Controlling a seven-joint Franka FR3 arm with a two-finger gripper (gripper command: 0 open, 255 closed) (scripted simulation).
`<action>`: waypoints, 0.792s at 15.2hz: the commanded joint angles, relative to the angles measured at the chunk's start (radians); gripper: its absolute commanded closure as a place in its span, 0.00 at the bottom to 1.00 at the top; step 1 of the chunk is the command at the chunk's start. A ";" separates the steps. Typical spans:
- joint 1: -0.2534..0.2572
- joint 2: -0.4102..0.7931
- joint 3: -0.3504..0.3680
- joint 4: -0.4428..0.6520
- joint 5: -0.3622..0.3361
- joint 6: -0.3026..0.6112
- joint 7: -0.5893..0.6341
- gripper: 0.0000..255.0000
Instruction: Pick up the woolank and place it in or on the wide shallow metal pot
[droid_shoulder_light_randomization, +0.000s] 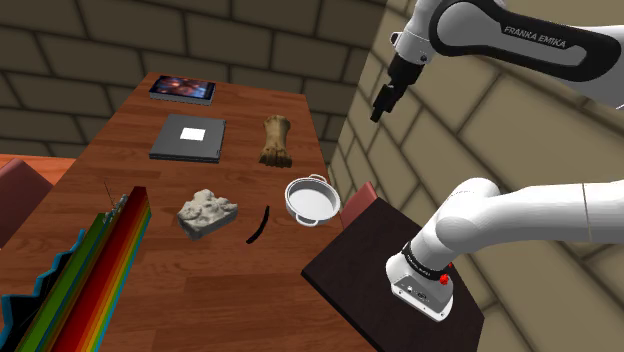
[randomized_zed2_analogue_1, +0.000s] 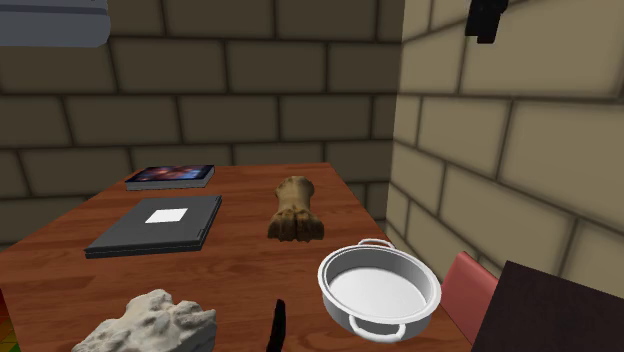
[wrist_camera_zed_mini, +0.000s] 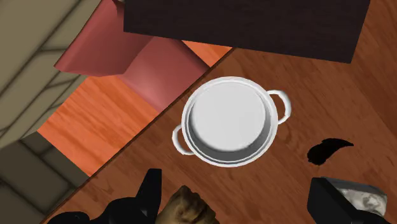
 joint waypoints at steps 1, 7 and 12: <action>0.000 0.000 0.000 0.000 0.000 0.000 0.000 0.00; -0.016 -0.020 0.142 -0.155 0.086 0.116 0.279 0.00; -0.018 0.029 0.273 -0.235 0.170 0.232 0.513 0.00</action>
